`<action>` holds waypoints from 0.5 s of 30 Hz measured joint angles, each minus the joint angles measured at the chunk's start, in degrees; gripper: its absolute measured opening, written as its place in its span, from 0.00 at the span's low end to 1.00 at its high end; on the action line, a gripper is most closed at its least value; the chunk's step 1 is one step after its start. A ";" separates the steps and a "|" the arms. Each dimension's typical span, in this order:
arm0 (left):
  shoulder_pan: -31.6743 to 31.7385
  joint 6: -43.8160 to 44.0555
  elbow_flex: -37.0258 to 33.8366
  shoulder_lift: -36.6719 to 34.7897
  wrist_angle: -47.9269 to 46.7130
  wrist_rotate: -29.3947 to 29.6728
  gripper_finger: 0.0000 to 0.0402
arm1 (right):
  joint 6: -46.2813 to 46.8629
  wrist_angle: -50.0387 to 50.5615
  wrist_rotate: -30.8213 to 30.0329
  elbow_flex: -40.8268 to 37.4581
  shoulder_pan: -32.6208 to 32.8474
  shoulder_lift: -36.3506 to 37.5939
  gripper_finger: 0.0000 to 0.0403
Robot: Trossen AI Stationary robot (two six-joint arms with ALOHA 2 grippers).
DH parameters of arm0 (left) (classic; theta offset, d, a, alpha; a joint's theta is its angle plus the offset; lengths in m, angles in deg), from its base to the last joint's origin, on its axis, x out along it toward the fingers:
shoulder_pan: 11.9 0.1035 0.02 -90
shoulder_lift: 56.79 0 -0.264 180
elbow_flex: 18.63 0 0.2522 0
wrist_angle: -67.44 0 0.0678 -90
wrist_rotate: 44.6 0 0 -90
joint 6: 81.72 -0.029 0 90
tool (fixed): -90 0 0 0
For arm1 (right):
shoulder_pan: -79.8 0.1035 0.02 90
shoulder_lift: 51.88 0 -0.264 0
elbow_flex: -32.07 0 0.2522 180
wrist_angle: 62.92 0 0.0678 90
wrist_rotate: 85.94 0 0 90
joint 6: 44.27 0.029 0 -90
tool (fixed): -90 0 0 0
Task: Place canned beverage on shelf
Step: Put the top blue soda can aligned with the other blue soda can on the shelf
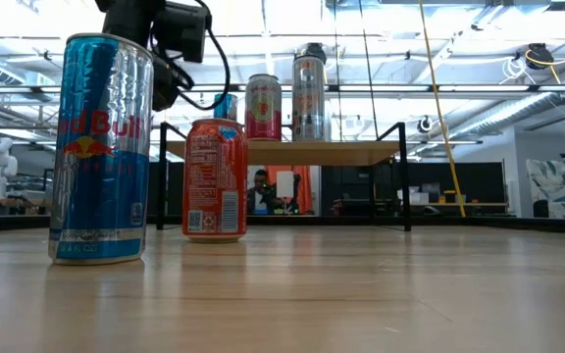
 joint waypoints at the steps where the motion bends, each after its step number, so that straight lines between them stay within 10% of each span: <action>1: -0.03 -0.03 0.84 0.00 -0.65 0.00 0.57 | 0.00 0.00 0.00 0.00 0.02 0.00 0.80; 15: -0.60 -0.11 15.91 -0.09 -3.80 0.37 0.57 | -1.94 -0.23 -13.28 0.00 8.87 -0.60 0.80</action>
